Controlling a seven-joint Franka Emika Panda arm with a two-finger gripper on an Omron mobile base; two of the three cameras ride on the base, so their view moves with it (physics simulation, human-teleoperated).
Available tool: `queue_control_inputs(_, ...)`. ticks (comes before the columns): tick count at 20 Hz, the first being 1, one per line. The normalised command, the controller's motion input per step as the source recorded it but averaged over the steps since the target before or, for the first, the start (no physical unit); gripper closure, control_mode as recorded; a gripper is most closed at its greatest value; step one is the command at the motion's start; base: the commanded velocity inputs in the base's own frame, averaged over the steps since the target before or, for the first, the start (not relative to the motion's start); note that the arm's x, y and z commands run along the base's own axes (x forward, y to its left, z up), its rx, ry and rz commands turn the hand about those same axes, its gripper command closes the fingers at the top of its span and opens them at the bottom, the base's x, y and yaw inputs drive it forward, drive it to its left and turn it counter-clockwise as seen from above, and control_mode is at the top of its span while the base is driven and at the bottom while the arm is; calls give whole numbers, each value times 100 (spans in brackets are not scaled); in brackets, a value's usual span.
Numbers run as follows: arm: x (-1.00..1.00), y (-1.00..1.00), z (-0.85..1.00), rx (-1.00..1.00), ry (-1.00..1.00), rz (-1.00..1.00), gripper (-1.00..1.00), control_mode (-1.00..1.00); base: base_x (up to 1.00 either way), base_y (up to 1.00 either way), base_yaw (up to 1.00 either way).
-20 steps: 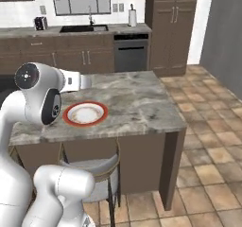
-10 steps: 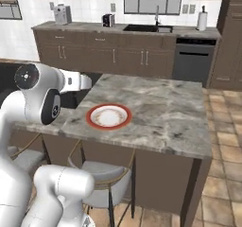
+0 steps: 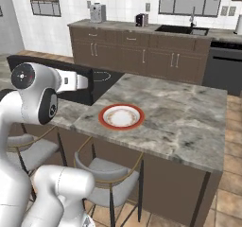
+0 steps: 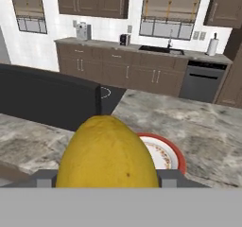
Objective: Take the cheese, fish, and lemon from the fridge and place them on the plate on the dining counter to create an appetizer plate.
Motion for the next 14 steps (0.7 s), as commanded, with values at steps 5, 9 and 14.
queue_control_inputs(5, 0, 0, 0, 0, 0, 0, 100, 100, 29, 0, 6)
queue_control_inputs(9, 65, -6, -41, 0, 2, 0, 100, -100, 0, 0, 0)
queue_control_inputs(14, 74, -29, -28, 0, 13, 1, 100, -100, 0, 0, 0)
